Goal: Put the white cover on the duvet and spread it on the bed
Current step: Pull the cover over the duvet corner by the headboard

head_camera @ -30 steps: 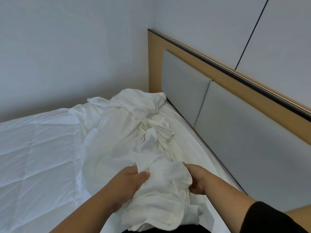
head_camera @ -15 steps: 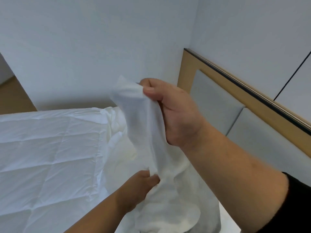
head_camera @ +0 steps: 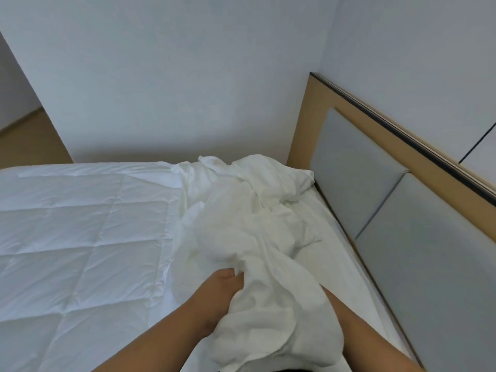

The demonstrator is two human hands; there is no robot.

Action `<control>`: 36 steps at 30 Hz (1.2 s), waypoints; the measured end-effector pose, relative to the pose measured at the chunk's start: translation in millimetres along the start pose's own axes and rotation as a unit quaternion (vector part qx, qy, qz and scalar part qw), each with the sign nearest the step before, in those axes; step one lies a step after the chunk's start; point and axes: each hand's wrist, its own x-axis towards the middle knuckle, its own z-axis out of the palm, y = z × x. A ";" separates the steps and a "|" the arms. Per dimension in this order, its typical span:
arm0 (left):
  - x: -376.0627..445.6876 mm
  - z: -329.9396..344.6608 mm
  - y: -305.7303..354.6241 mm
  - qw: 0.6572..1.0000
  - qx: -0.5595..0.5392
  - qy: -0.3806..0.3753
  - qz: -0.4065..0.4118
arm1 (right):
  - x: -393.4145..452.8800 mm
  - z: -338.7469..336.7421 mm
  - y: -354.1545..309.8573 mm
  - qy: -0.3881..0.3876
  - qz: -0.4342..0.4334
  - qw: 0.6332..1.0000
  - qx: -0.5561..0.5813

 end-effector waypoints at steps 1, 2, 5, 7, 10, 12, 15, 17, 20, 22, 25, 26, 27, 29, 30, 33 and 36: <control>2.4 0.4 -0.8 0.998 0.049 0.022 0.024 | -17.0 5.0 -4.0 -0.008 0.078 0.997 0.017; 3.3 0.6 1.9 0.986 0.149 0.026 0.063 | -17.1 12.3 -5.3 0.020 0.084 0.994 0.067; 6.5 11.5 7.2 0.923 0.364 -0.003 0.123 | -26.8 18.0 4.6 0.087 -0.083 0.992 0.031; 7.4 23.8 8.9 0.951 0.285 0.038 0.111 | -33.5 13.6 14.9 0.185 -0.108 0.969 0.127; 5.2 39.4 8.5 0.994 0.010 0.095 0.043 | -35.6 9.8 29.5 0.237 -0.166 0.948 0.130; -0.1 36.2 12.8 0.983 0.016 0.164 0.076 | -39.6 -0.5 30.0 0.228 -0.155 0.932 0.235; -12.9 20.5 25.9 0.933 0.082 0.291 0.194 | -40.5 -10.1 30.5 0.206 -0.120 0.911 0.335; -21.2 11.8 35.7 0.929 0.068 0.309 0.194 | -33.5 -11.5 31.7 0.214 -0.135 0.934 0.253; -35.3 8.9 57.8 0.931 0.045 0.320 0.168 | -26.4 -12.1 22.3 0.231 -0.168 0.954 0.095; -55.0 15.8 86.8 0.925 0.026 0.333 0.181 | -27.1 -10.0 16.4 0.245 -0.164 0.955 0.021; -102.4 38.4 134.4 0.915 0.072 0.297 0.263 | -33.0 -8.5 3.4 0.258 -0.198 0.945 0.032; -120.0 46.8 147.0 0.908 0.099 0.275 0.299 | -34.5 -11.0 -2.6 0.262 -0.216 0.940 0.036; -136.1 54.9 155.3 0.899 0.127 0.252 0.335 | -37.1 -14.3 -9.4 0.269 -0.236 0.933 0.044; -159.3 65.6 161.6 0.893 0.157 0.186 0.378 | -40.5 -23.6 -20.4 0.295 -0.271 0.913 0.077; -165.3 67.9 161.3 0.897 0.156 0.159 0.383 | -42.6 -28.5 -22.9 0.308 -0.284 0.903 0.097; -153.6 58.7 144.7 0.940 0.133 0.126 0.288 | -44.1 -37.8 -15.3 0.329 -0.257 0.893 0.165; -106.7 31.5 91.1 0.961 0.247 0.063 0.110 | -44.6 -41.1 0.5 0.312 -0.215 0.897 0.227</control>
